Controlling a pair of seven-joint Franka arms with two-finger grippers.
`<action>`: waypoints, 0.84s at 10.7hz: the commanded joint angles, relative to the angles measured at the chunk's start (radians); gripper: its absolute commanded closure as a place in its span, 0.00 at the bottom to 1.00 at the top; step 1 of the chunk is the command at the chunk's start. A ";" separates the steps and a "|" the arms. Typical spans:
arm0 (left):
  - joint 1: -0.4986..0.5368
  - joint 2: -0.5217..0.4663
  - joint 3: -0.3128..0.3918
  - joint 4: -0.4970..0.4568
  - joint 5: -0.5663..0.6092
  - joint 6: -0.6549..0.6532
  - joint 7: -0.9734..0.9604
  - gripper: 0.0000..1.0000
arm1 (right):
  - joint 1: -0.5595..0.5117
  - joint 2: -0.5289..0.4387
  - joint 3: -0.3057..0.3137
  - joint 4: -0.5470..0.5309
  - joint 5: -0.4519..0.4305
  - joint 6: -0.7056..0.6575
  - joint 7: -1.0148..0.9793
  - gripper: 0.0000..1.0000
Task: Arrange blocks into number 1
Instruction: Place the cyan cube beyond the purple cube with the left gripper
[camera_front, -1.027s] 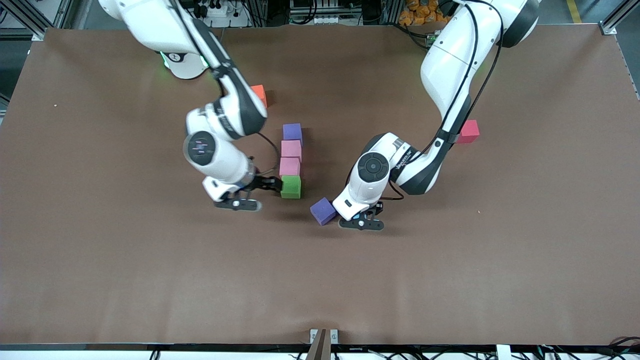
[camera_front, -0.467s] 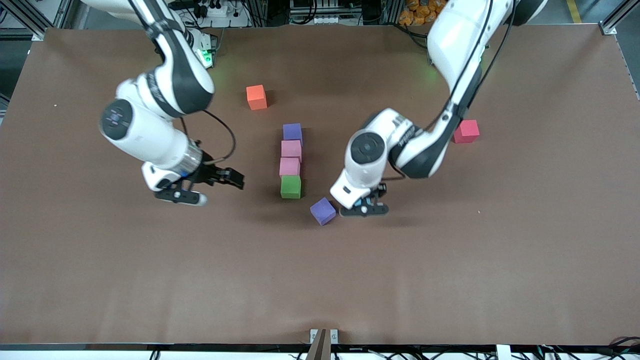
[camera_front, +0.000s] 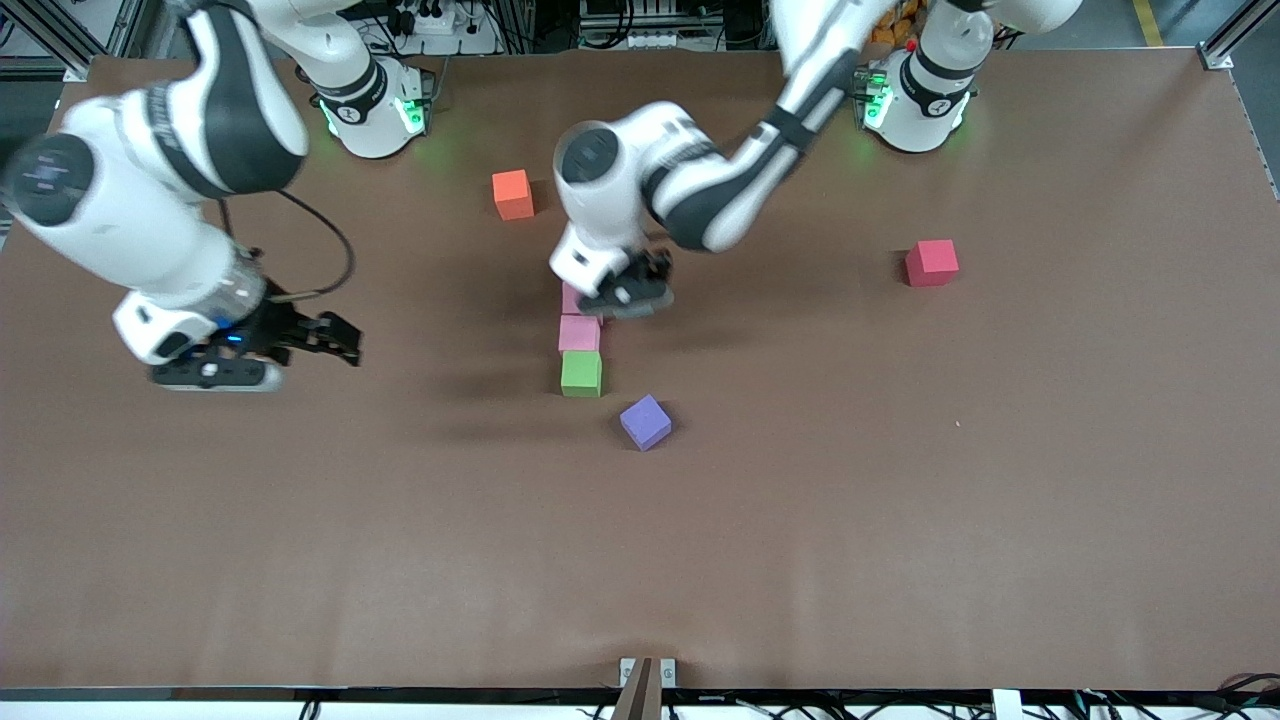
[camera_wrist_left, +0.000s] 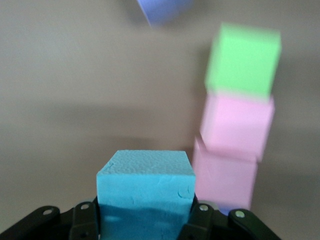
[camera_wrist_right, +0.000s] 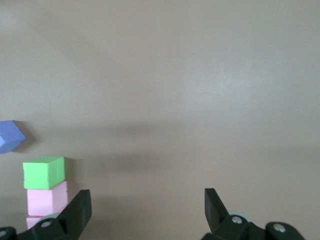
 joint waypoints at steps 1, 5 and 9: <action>-0.109 0.018 0.011 0.002 -0.018 -0.005 -0.080 1.00 | -0.130 -0.025 0.076 0.068 -0.027 -0.099 -0.048 0.00; -0.220 0.020 0.002 -0.009 -0.087 -0.005 -0.083 1.00 | -0.227 -0.016 0.071 0.145 -0.032 -0.181 -0.209 0.00; -0.214 0.073 -0.003 -0.012 -0.162 0.043 0.005 1.00 | -0.243 -0.027 0.066 0.170 -0.064 -0.187 -0.165 0.00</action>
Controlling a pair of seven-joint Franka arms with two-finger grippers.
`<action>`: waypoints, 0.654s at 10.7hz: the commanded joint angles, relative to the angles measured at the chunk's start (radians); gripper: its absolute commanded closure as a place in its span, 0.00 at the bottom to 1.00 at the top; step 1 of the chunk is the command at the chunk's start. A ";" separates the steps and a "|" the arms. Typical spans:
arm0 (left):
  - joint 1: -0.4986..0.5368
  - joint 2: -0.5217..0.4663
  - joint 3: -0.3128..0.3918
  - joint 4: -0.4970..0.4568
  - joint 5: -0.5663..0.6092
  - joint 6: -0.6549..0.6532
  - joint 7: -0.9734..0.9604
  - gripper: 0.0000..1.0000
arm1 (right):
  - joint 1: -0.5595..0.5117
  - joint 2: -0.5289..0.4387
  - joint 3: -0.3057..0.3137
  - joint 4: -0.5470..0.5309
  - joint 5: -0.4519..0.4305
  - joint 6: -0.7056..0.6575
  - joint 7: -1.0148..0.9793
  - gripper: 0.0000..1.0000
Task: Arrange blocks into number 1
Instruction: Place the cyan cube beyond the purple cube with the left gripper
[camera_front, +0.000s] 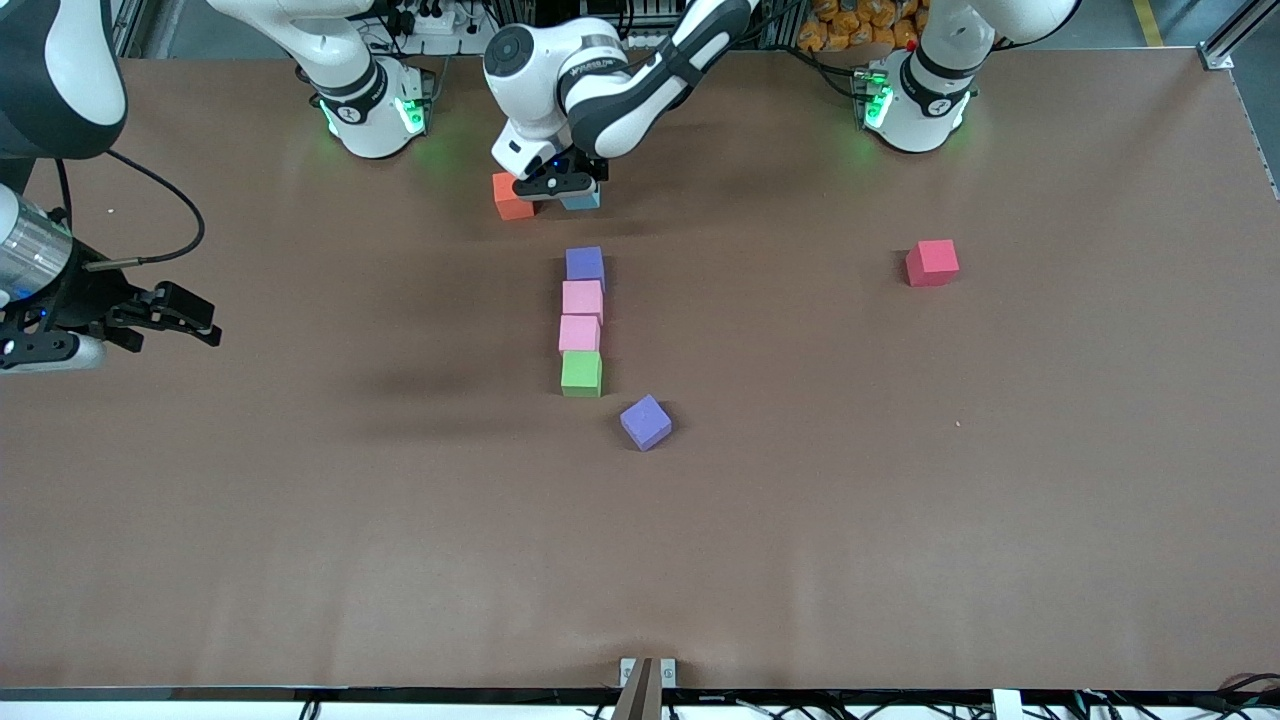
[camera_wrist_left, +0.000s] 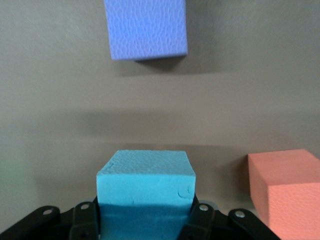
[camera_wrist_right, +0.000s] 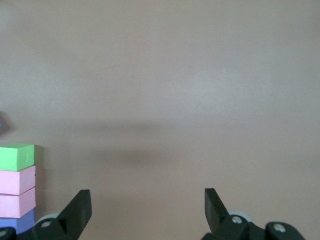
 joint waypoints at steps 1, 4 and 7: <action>0.024 0.020 0.005 0.004 -0.043 0.052 0.061 1.00 | -0.049 -0.003 0.015 0.059 -0.030 -0.061 0.138 0.00; 0.060 0.025 0.005 0.004 -0.045 0.087 0.111 1.00 | -0.092 -0.006 0.022 0.117 -0.023 -0.115 0.192 0.00; 0.075 0.054 0.010 0.005 -0.036 0.109 0.127 1.00 | -0.084 -0.013 0.023 0.128 -0.027 -0.121 0.155 0.00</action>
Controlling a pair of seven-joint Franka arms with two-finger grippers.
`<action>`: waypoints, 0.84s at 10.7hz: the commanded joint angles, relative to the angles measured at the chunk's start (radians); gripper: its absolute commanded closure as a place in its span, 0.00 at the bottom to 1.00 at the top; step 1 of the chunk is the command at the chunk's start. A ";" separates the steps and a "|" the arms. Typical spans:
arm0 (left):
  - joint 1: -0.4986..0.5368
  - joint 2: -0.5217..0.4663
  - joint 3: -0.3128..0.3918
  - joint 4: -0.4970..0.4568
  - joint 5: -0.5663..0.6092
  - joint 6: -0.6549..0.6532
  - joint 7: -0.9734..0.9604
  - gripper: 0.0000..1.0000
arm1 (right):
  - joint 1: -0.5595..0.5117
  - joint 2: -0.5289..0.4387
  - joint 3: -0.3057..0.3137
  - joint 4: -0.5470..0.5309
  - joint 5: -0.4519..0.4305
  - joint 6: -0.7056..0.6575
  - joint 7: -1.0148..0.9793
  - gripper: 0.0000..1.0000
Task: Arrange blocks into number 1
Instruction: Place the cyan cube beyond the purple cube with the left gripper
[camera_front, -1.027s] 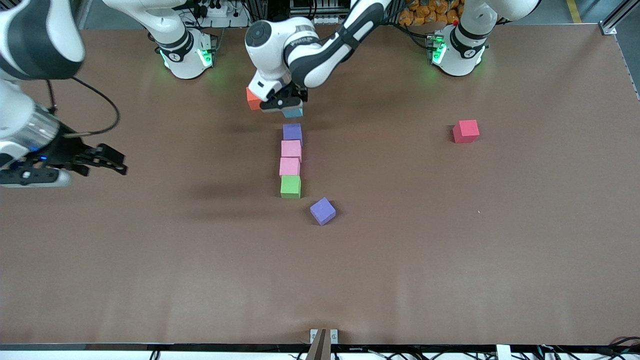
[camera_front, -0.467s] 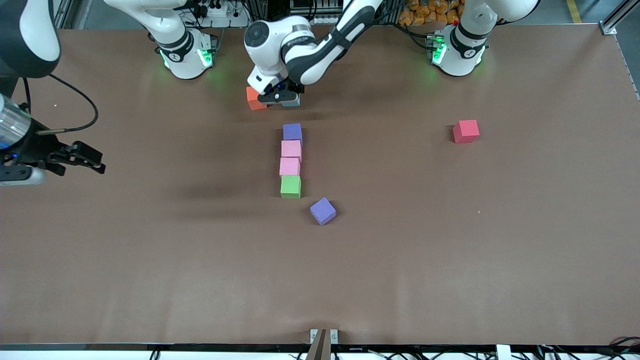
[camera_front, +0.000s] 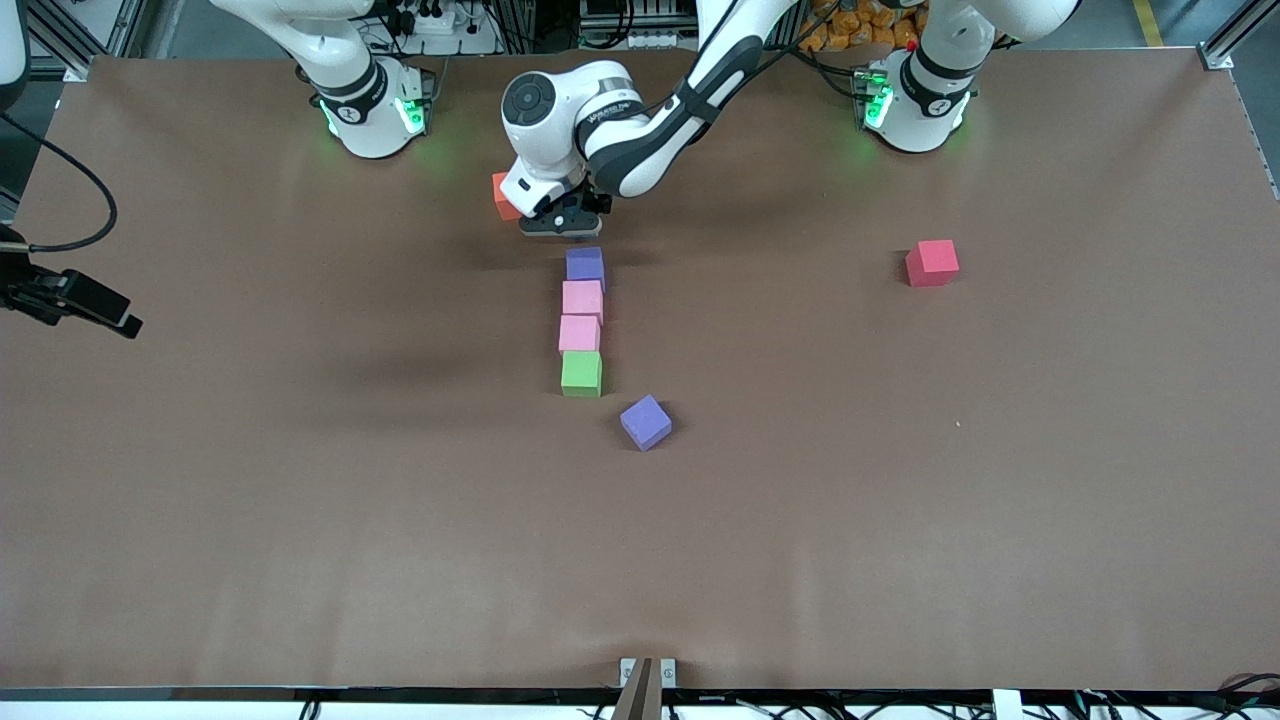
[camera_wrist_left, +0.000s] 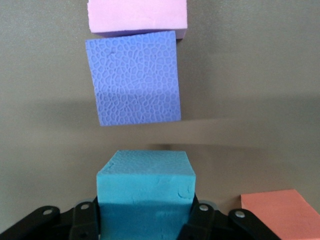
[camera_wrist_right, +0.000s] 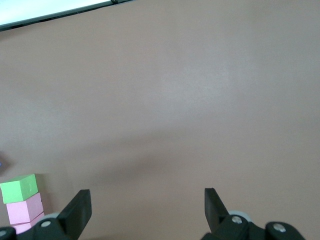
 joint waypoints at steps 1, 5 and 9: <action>0.006 0.026 0.002 0.005 -0.019 0.025 0.043 1.00 | -0.010 -0.004 0.018 0.015 -0.017 -0.017 -0.007 0.00; 0.023 0.036 0.002 0.005 -0.021 0.025 0.086 1.00 | -0.010 0.005 0.018 0.017 -0.012 -0.011 -0.007 0.00; 0.032 0.061 0.003 0.008 -0.012 0.042 0.088 1.00 | -0.007 0.016 0.018 0.038 -0.012 -0.012 -0.007 0.00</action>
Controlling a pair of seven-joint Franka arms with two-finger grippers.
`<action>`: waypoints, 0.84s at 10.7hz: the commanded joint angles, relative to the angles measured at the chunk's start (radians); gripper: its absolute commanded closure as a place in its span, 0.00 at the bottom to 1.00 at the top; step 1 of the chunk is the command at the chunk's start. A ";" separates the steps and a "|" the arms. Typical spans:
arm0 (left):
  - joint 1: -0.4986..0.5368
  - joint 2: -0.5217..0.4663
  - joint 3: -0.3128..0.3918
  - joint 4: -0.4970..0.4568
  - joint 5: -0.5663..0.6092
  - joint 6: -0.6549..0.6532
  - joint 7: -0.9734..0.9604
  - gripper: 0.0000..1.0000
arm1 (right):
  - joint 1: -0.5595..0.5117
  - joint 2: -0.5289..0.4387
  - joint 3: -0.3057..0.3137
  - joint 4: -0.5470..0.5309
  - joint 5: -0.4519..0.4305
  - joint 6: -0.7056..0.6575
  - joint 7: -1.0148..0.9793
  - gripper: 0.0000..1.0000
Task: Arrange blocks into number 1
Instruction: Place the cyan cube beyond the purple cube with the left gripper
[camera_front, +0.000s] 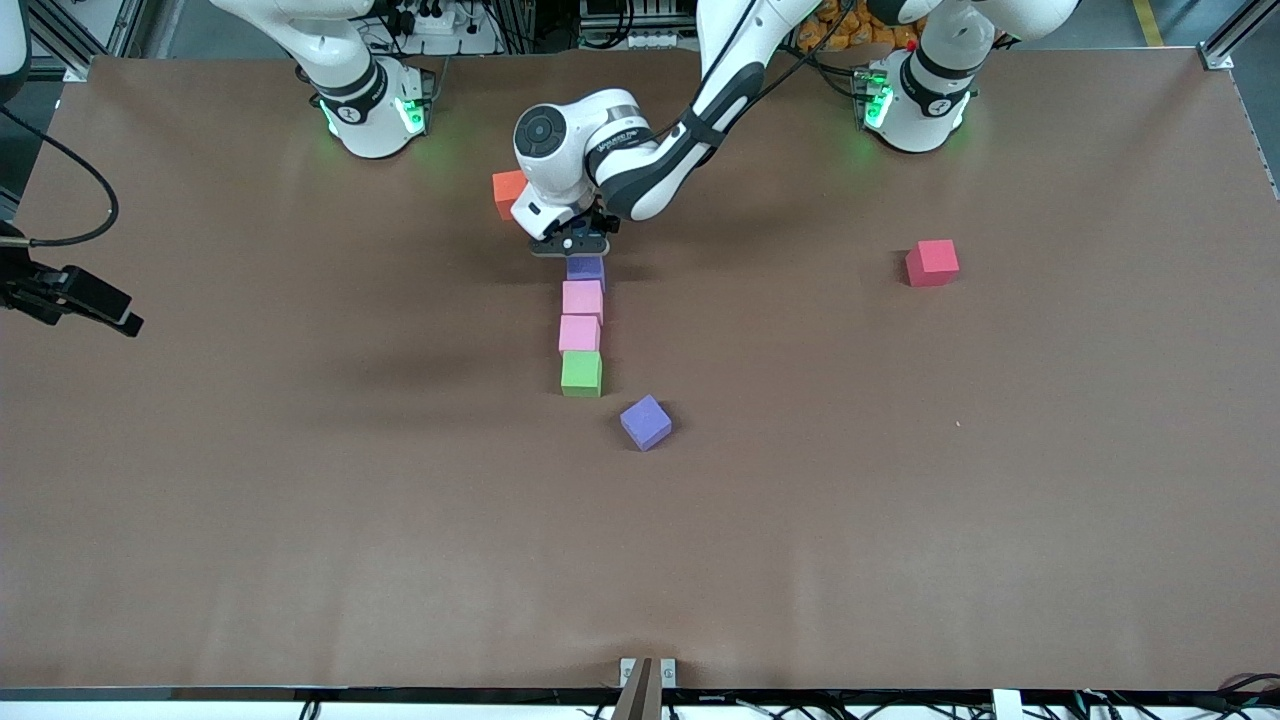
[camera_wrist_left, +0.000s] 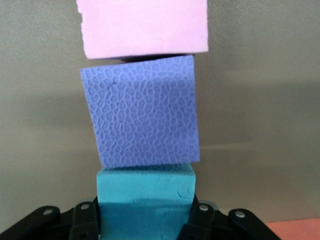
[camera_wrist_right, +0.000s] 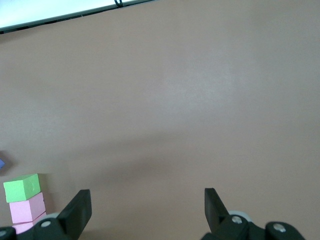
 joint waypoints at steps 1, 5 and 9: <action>0.004 0.018 0.001 0.008 -0.013 0.017 0.029 0.58 | -0.007 0.017 0.010 0.031 -0.012 -0.015 -0.006 0.00; -0.002 0.004 0.002 0.011 -0.010 0.018 0.037 0.00 | -0.007 0.017 0.010 0.031 -0.010 -0.015 -0.006 0.00; 0.001 -0.100 0.004 0.009 0.036 -0.072 -0.005 0.00 | -0.007 0.017 0.009 0.028 -0.016 -0.022 -0.006 0.00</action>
